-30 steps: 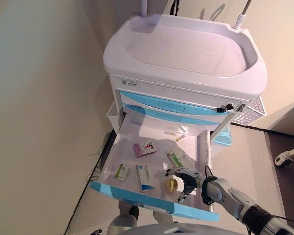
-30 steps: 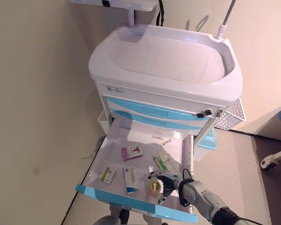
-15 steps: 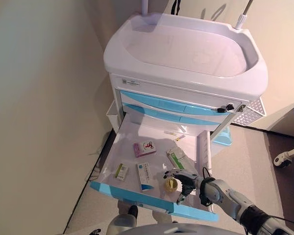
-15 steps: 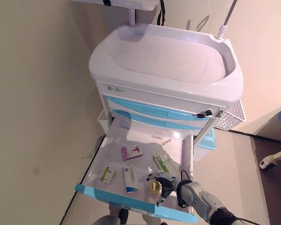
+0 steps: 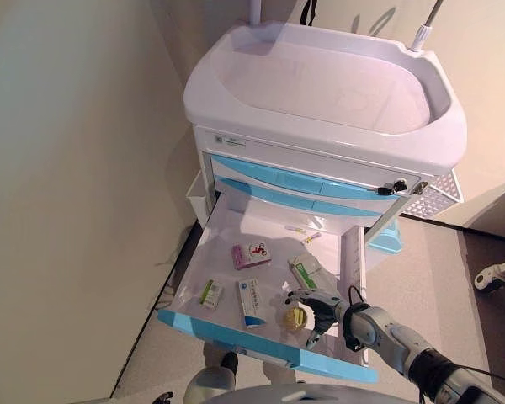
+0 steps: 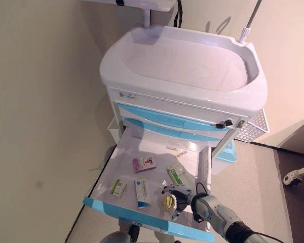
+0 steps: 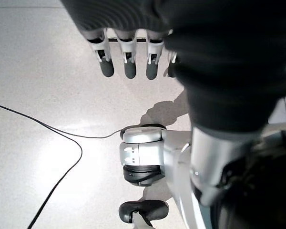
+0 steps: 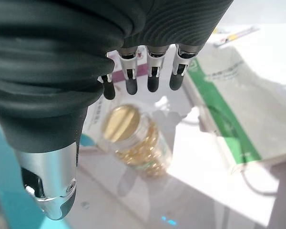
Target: Open the drawer and pick up the medicine
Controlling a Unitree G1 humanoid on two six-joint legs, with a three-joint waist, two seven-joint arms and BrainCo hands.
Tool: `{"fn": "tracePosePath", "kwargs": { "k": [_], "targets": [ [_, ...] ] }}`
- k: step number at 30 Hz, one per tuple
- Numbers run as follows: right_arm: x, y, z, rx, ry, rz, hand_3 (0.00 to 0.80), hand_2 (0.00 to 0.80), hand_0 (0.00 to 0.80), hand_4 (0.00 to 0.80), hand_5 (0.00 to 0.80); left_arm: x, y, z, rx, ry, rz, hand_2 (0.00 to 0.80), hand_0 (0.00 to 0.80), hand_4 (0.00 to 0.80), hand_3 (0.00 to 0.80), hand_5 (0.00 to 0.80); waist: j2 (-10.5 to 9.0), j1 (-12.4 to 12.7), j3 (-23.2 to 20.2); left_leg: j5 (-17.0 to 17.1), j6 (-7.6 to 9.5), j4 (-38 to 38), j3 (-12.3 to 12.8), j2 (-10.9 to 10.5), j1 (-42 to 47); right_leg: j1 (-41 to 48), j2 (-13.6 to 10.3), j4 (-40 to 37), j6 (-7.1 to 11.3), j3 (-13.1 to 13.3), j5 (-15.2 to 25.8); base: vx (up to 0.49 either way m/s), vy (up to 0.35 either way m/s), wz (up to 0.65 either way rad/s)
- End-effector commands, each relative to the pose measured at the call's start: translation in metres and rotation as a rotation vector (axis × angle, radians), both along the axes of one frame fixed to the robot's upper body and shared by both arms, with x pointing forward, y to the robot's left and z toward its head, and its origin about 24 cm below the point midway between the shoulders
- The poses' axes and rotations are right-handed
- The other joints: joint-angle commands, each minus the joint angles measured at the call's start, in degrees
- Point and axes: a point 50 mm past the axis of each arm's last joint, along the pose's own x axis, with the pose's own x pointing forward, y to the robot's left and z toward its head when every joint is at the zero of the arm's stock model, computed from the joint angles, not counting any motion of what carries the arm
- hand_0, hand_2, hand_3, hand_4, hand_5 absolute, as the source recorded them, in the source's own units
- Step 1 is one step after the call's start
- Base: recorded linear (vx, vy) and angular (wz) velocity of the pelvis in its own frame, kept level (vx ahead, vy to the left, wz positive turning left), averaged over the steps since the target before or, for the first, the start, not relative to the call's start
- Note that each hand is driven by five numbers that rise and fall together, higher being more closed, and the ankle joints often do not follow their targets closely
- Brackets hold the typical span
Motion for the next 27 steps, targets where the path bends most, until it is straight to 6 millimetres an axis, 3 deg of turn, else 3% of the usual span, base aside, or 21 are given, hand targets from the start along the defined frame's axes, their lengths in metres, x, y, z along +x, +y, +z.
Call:
{"fn": "tracePosePath", "kwargs": {
  "k": [1, 9, 21, 27],
  "targets": [
    [0.017, 0.017, 0.017, -0.024, -0.124, 0.124, 0.0, 0.0, 0.0, 0.0, 0.0, 0.014, -0.002, -0.001, 0.007, -0.025, -0.015, 0.0, 0.0, 0.0, 0.0, 0.0, -0.13, 0.54, -0.56, -2.69, -0.34, 1.49, 0.45, -0.22, -2.39, -7.59, -0.52, 4.86, 1.6, -0.34, 2.99, 0.0, 0.0, 0.0],
    [0.028, 0.009, 0.024, -0.098, -0.178, 0.172, 0.0, 0.0, 0.0, 0.0, 0.0, 0.016, -0.003, 0.0, -0.003, -0.03, -0.021, 0.0, 0.0, 0.0, 0.0, 0.0, -0.28, 0.7, -0.61, -2.81, -0.33, 1.47, 0.43, -0.22, -2.39, -7.65, -0.56, 4.87, 1.65, -0.26, 3.02, 0.0, 0.0, 0.0],
    [0.026, 0.008, 0.016, -0.164, -0.163, 0.22, 0.0, 0.0, 0.0, 0.0, 0.0, 0.018, -0.003, 0.0, -0.006, -0.031, -0.025, 0.0, 0.0, 0.0, 0.0, 0.0, -0.41, 1.0, -0.31, -2.85, -0.33, 1.43, 0.31, -0.17, -2.54, -7.88, -0.59, 4.98, 1.71, -0.24, 2.98, 0.0, 0.0, 0.0],
    [0.017, 0.01, 0.0, -0.206, -0.117, 0.246, 0.0, 0.0, 0.0, 0.0, 0.0, 0.02, -0.005, 0.0, -0.01, -0.035, -0.034, 0.0, 0.0, 0.0, 0.0, 0.0, -0.25, 1.18, 0.02, -2.85, -0.3, 1.48, 0.1, -0.27, -2.73, -8.14, -0.61, 5.15, 1.65, -0.4, 2.94, 0.0, 0.0, 0.01]
  ]
}}
